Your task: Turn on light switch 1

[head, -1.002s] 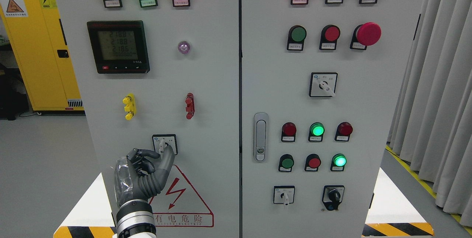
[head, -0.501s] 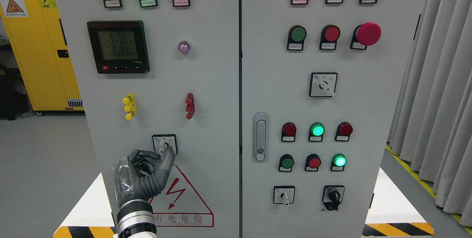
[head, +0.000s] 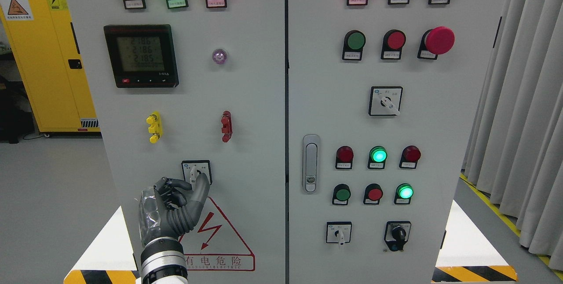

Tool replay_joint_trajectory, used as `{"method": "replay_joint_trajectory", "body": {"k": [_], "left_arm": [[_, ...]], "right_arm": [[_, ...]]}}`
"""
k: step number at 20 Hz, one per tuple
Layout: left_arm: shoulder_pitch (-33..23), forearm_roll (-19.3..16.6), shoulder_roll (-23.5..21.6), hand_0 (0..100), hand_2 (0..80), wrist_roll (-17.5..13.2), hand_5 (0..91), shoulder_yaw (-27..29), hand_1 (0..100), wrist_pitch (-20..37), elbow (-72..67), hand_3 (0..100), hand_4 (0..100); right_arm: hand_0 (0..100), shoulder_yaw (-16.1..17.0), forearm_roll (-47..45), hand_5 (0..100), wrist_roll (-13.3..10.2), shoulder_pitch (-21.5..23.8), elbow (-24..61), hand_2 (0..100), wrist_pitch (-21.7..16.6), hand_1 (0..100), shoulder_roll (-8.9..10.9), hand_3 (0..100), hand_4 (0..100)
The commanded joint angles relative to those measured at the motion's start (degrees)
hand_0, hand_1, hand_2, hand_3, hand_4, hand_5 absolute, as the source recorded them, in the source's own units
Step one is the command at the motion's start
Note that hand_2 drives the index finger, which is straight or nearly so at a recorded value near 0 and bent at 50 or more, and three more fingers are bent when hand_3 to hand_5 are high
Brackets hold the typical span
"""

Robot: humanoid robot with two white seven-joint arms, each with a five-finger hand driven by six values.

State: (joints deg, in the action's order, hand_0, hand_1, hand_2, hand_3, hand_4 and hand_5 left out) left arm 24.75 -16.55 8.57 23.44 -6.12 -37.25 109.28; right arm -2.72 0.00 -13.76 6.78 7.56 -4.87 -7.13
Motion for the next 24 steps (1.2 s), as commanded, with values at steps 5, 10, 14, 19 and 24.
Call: {"method": "replay_joint_trajectory", "body": {"k": [5,10,14,19,24], "left_arm": [[0.2,0.0,0.0,21,66.9,-0.1,85.1,0.1,66,0.2,-0.1,100,91],[0.2,-0.1,0.0,22,67.0,-0.1,85.1,0.1,66,0.2,-0.2,100,91],[0.2,-0.1,0.0,24,67.0,-0.1,85.3,0.1,66,0.2,-0.2,100,91],[0.2,0.0,0.0,28,67.0,-0.1,85.4,0.1,66,0.2,-0.3,100,91],[0.2,0.0,0.0,33,67.0,-0.1,85.3,0.1,67,0.2,-0.3,100,91]], "right_arm": [[0,0.0,-1.7,0,0.0,0.0,0.0,4,0.0,50,0.01,0,0],[0,0.0,-1.7,0,0.0,0.0,0.0,4,0.0,50,0.01,0,0],[0,0.0,-1.7,0,0.0,0.0,0.0,4,0.0,50,0.01,0,0],[0,0.0,-1.7,0,0.0,0.0,0.0,4,0.0,50,0.01,0,0],[0,0.0,-1.7,0,0.0,0.0,0.0,4,0.0,50,0.01,0,0]]}}
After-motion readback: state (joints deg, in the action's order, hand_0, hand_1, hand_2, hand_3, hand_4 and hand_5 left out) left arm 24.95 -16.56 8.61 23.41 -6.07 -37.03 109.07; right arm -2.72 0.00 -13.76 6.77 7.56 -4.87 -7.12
